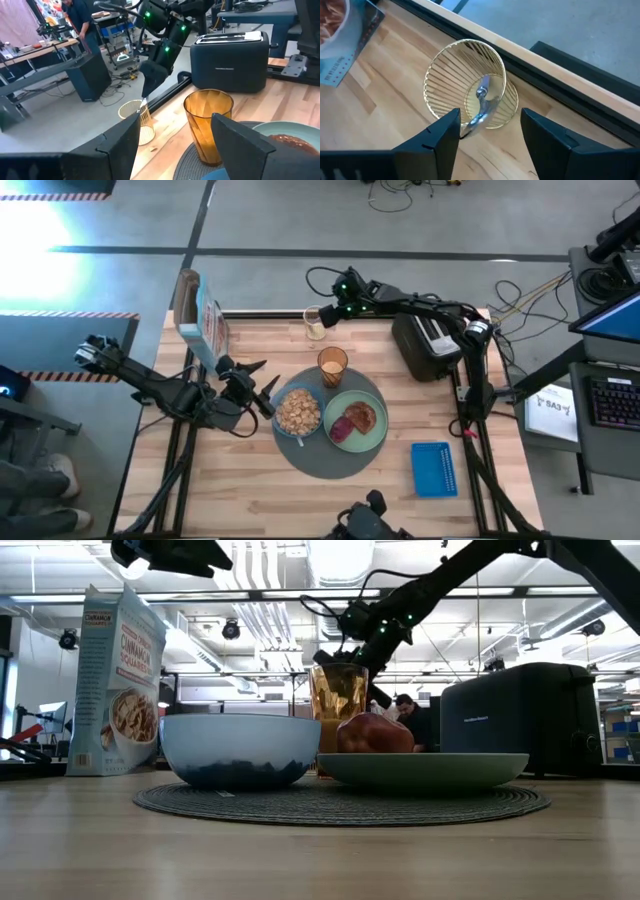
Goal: Arrange a breakfast setting
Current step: Put the violet spoon on the table to the right side of the green plate
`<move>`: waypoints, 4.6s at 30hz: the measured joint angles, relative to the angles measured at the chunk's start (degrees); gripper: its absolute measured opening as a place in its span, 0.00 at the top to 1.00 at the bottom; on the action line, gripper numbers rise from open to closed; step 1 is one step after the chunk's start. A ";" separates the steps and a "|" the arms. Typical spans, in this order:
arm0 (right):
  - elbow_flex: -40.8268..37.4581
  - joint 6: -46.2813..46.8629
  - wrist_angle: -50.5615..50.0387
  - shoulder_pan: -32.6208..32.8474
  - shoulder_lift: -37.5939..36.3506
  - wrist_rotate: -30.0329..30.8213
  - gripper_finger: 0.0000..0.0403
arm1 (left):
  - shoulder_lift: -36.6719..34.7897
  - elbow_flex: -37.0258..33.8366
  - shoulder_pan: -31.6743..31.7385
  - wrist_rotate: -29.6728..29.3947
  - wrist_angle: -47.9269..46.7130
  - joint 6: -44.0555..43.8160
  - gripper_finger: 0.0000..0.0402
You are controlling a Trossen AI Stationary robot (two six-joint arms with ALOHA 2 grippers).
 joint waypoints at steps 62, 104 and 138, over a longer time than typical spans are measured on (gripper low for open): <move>-0.57 -43.64 -10.74 22.33 -25.48 -1.60 0.98 | 11.36 0.20 1.91 4.09 25.40 23.18 0.43; -0.59 -51.02 -5.92 32.15 -24.19 7.91 0.98 | 11.37 0.20 6.34 21.65 29.40 17.95 0.65; -7.80 6.96 -57.07 31.82 -29.46 -0.66 0.98 | 11.37 0.20 6.47 21.09 25.61 19.30 0.65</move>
